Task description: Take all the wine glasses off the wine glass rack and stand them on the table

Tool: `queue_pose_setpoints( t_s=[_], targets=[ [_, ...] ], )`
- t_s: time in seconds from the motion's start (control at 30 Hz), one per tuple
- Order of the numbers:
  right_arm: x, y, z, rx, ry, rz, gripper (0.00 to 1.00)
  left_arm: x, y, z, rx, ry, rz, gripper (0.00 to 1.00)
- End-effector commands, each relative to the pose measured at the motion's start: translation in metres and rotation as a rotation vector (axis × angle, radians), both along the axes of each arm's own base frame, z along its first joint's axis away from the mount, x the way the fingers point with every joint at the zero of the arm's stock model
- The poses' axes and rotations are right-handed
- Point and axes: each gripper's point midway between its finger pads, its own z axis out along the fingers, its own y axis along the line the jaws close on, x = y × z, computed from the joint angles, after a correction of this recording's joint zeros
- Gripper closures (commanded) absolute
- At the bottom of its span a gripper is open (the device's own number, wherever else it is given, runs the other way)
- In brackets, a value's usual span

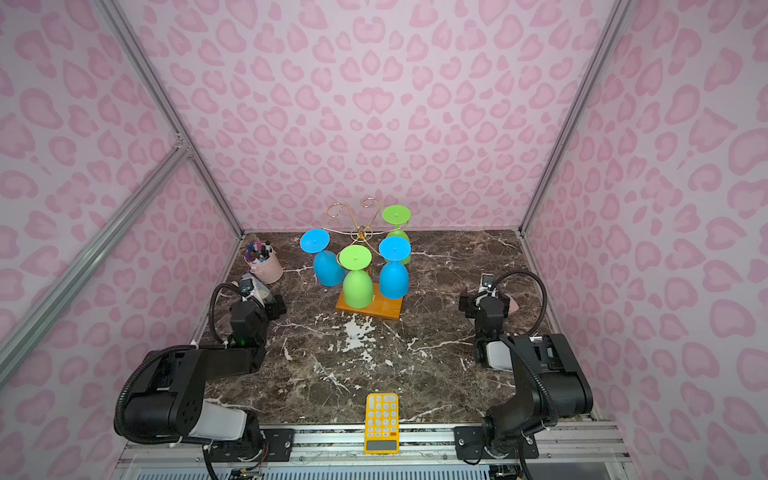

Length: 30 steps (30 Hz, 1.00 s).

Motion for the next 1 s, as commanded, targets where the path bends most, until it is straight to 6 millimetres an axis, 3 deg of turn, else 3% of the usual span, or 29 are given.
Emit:
queue_pose_setpoints(
  t_s=[0.0, 0.77, 0.97],
  targets=[
    [0.000, 0.000, -0.001, -0.001, 0.004, 0.003, 0.01, 0.001, 0.000, 0.005, 0.000, -0.022, -0.002, 0.02],
    [-0.001, 0.000, -0.001, -0.001, 0.004, 0.004, 0.01, 0.001, -0.001, 0.006, -0.002, -0.026, -0.007, 0.00],
    [0.001, -0.002, 0.010, -0.004, -0.030, -0.012, 0.01, 0.017, 0.004, 0.029, -0.001, 0.091, 0.026, 0.07]
  ],
)
